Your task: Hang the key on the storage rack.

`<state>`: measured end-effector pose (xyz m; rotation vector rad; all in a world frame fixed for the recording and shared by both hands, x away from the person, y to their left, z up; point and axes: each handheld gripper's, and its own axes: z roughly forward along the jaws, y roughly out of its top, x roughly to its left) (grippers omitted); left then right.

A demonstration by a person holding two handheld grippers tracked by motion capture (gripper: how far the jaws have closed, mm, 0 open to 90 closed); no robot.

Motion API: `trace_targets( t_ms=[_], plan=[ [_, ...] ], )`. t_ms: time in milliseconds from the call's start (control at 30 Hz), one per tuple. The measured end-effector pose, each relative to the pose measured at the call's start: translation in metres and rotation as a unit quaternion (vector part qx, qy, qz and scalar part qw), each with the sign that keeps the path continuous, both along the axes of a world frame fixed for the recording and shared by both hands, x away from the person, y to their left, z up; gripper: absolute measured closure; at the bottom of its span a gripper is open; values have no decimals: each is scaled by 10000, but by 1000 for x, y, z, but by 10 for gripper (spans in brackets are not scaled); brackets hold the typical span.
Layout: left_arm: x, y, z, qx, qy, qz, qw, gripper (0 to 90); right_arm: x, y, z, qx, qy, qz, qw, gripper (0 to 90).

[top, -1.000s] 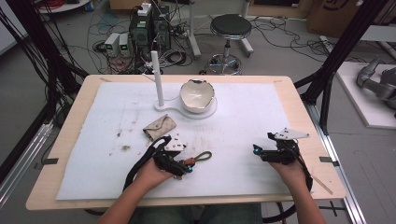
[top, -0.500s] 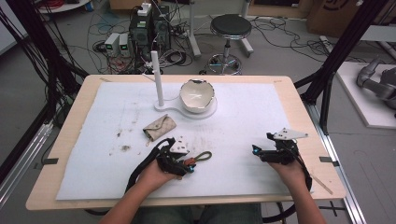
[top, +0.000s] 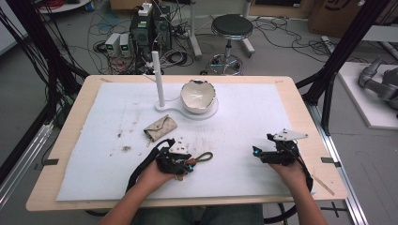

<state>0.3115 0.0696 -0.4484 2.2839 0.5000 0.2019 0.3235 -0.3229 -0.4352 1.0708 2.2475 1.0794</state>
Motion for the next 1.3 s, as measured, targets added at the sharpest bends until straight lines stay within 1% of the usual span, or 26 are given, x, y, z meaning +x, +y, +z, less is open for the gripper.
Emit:
trace_targets(
  t_ms=[100, 167, 267, 367, 433, 500, 633, 700, 733, 767, 833, 900, 933, 1033, 1167, 1300],
  plan=[
    [-1, 0, 0, 0, -19, 5, 10000, 648, 0, 0, 0, -6, 8, -1, 10000, 188],
    [-1, -1, 0, 41, -107, -82, 9999, 666, 0, 1, 0, -2, 8, 6, 10000, 187],
    [-2, -1, 0, 47, -148, -132, 9998, 678, 0, 2, 0, -3, 19, 3, 10000, 187],
    [-3, -2, 1, 106, -288, -235, 9993, 686, 0, 2, 0, -26, 0, 30, 10000, 187],
    [-5, -2, 2, 172, -416, -244, 9987, 692, 0, 3, 0, -30, -11, 49, 10000, 187],
    [-5, -1, 5, 134, -503, -207, 9984, 696, 0, 3, 0, -34, -21, 50, 10000, 187],
    [-6, 6, 13, -41, -671, -93, 9977, 700, 0, 4, -1, -28, 14, 30, 10000, 187],
    [-7, 11, 18, -187, -770, -21, 9968, 700, 0, 5, -1, -43, 13, 39, 10000, 187],
    [-7, 13, 21, -279, -787, 23, 9965, 700, 1, 6, -1, -42, 6, 63, 10000, 187],
    [-7, 15, 23, -322, -801, 44, 9963, 700, 1, 6, -1, -64, -2, 66, 10000, 187],
    [-7, 20, 29, -480, -900, 125, 9947, 700, 1, 7, -1, -68, 6, 77, 9999, 187],
    [-6, 27, 37, -560, -1007, 206, 9931, 700, 2, 8, -2, -72, 14, 86, 9999, 187],
    [-5, 30, 40, -662, -1040, 269, 9920, 700, 2, 9, -2, -88, 29, 97, 9999, 187],
    [-4, 41, 51, -826, -1120, 442, 9893, 700, 3, 10, -3, -109, 46, 108, 9999, 187],
    [0, 54, 63, -935, -1205, 663, 9861, 700, 4, 12, -3, -100, 54, 104, 9999, 187],
    [5, 67, 74, -991, -1208, 867, 9839, 700, 5, 13, -3, -98, 58, 105, 9999, 187]
  ],
)
